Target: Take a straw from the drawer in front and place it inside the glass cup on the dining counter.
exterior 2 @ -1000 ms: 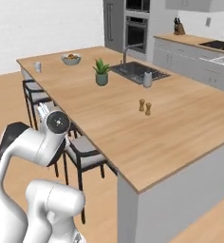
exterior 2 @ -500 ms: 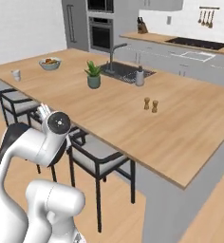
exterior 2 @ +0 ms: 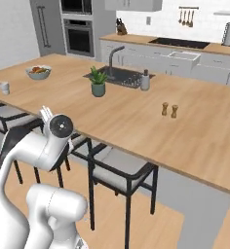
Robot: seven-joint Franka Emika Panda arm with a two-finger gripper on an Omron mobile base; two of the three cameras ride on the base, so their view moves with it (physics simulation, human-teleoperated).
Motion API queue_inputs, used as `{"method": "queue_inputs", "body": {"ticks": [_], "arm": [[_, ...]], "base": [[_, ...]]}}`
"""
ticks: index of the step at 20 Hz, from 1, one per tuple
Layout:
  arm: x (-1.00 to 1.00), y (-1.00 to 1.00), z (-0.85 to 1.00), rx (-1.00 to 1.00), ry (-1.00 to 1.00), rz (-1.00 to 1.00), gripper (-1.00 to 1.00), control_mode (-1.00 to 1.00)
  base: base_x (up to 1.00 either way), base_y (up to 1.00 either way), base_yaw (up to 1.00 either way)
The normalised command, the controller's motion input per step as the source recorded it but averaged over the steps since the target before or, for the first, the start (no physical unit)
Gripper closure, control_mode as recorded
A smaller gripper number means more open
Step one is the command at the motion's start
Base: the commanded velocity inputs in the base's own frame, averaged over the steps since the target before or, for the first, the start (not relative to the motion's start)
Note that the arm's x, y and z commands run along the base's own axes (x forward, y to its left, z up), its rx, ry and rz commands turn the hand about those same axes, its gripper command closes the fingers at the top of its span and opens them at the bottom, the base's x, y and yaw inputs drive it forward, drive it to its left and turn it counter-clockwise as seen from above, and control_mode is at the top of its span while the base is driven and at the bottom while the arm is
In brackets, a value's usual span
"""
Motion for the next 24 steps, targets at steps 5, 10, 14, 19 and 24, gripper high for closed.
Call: {"method": "queue_inputs", "body": {"ticks": [5,10,14,19,24], "arm": [[0.00,0.00,0.00,0.00,0.00,0.00,1.00,1.00],[0.00,0.00,0.00,0.00,0.00,0.00,1.00,1.00],[0.00,0.00,0.00,0.00,0.00,0.00,1.00,1.00],[0.00,0.00,0.00,0.00,0.00,0.00,1.00,1.00],[0.00,0.00,0.00,0.00,0.00,0.00,1.00,1.00]], "base": [[0.25,1.00,-0.30],[0.25,1.00,-0.29],[0.21,1.00,-0.27],[0.19,1.00,-0.26],[0.22,1.00,-0.25]]}}
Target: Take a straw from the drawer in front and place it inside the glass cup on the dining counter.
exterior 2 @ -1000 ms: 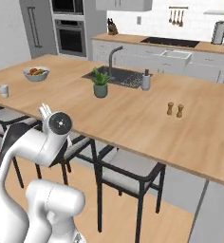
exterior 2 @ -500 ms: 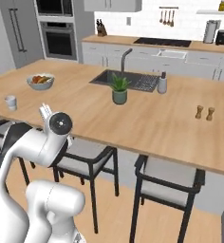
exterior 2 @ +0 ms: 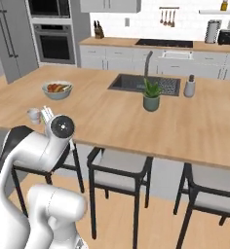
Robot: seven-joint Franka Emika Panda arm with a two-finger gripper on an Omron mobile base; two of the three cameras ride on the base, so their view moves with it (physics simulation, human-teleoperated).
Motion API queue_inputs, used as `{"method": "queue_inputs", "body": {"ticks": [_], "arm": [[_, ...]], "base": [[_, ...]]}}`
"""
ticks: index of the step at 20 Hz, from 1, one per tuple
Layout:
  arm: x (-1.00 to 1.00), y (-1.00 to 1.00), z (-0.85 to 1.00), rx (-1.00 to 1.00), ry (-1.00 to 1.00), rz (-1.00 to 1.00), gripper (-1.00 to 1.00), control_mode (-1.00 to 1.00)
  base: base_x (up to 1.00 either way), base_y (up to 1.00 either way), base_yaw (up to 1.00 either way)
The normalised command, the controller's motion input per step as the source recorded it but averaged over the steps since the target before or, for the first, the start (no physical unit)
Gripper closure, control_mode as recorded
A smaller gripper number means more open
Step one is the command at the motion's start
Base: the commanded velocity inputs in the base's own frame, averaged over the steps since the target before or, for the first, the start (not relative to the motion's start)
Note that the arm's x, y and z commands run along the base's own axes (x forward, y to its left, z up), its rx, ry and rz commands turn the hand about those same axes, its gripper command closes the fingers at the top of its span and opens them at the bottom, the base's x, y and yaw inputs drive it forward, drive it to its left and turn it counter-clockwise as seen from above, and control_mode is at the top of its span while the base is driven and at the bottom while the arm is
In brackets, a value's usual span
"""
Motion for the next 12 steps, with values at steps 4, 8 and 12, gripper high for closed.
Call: {"method": "queue_inputs", "body": {"ticks": [4,8,12], "arm": [[0.00,0.00,0.00,0.00,0.00,0.00,1.00,1.00],[0.00,0.00,0.00,0.00,0.00,0.00,1.00,1.00],[0.00,0.00,0.00,0.00,0.00,0.00,1.00,1.00]], "base": [[0.24,1.00,-0.20],[0.23,0.99,-0.05],[0.27,0.88,0.00]]}}
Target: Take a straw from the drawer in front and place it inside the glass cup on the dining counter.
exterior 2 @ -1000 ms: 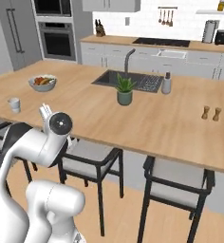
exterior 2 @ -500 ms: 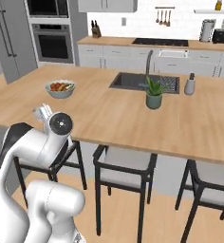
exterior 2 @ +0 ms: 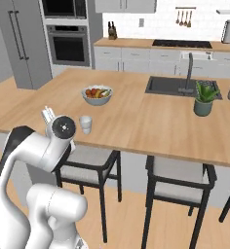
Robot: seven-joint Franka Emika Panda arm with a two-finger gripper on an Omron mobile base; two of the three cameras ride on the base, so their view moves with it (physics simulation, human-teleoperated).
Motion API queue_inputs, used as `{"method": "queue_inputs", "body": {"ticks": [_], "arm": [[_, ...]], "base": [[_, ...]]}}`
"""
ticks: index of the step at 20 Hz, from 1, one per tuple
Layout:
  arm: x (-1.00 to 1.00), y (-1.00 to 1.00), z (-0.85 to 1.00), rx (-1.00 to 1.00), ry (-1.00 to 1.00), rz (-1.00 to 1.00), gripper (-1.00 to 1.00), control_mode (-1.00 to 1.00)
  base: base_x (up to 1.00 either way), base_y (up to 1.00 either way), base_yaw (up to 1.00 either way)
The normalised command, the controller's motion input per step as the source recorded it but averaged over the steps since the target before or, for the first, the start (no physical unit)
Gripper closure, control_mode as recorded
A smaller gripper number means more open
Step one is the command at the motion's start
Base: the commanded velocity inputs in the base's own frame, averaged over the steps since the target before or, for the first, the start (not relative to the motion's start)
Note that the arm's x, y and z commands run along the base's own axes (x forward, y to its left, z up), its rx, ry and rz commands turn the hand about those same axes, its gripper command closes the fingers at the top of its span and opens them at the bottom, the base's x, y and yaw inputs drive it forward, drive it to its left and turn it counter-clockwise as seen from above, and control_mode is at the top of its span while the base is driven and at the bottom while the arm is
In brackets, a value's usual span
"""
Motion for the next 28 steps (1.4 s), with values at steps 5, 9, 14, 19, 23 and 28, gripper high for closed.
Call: {"method": "queue_inputs", "body": {"ticks": [5,9,14,19,23,28], "arm": [[0.00,0.00,0.00,0.00,0.00,0.00,1.00,1.00],[0.00,0.00,0.00,0.00,0.00,0.00,1.00,1.00],[0.00,0.00,0.00,0.00,0.00,0.00,1.00,1.00],[0.00,0.00,0.00,0.00,0.00,0.00,1.00,1.00],[0.00,0.00,0.00,0.00,0.00,0.00,1.00,1.00],[0.37,0.00,-0.01,-0.05,0.05,0.00,1.00,-1.00]], "base": [[0.27,0.33,0.00],[0.47,0.03,0.00],[0.56,0.00,0.00],[0.32,0.00,0.00],[0.20,0.03,0.00],[0.00,0.00,0.00]]}}
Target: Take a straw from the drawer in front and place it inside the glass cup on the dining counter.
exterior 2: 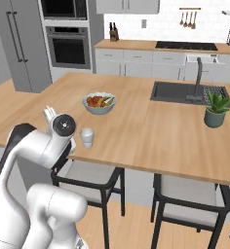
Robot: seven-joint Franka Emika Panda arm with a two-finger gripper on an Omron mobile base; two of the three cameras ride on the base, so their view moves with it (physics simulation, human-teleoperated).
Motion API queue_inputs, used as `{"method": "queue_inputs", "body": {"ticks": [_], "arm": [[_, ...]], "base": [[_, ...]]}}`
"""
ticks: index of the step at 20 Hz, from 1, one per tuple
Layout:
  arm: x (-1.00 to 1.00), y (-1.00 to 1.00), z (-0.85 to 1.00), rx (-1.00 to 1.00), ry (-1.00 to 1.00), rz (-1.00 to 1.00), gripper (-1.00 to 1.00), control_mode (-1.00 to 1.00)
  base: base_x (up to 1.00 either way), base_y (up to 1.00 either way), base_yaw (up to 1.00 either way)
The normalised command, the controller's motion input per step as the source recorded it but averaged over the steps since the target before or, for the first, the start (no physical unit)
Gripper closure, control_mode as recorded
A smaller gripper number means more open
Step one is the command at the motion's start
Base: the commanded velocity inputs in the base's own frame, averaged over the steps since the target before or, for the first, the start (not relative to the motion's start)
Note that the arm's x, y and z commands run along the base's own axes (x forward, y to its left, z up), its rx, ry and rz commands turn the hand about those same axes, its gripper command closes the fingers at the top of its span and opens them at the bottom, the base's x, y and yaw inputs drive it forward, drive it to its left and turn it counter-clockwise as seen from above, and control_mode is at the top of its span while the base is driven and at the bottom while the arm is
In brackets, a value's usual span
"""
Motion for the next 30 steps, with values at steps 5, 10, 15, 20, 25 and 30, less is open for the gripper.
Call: {"method": "queue_inputs", "body": {"ticks": [5,10,15,20,25,30], "arm": [[0.52,-0.03,0.00,0.00,0.17,0.00,1.00,-1.00],[0.30,-0.14,0.32,0.07,0.21,0.00,1.00,-1.00],[0.14,-0.26,0.21,0.15,-0.13,0.07,1.00,-1.00],[0.36,-0.19,0.02,0.13,-0.20,0.10,1.00,-1.00],[0.67,-0.09,0.02,0.09,-0.02,0.11,1.00,-1.00],[0.63,0.00,0.00,0.06,-0.04,0.11,1.00,-1.00]], "base": [[0.00,0.00,0.00],[0.00,0.00,0.00],[0.00,0.00,0.00],[0.00,0.00,0.00],[0.00,0.00,0.00],[0.00,0.00,0.00]]}}
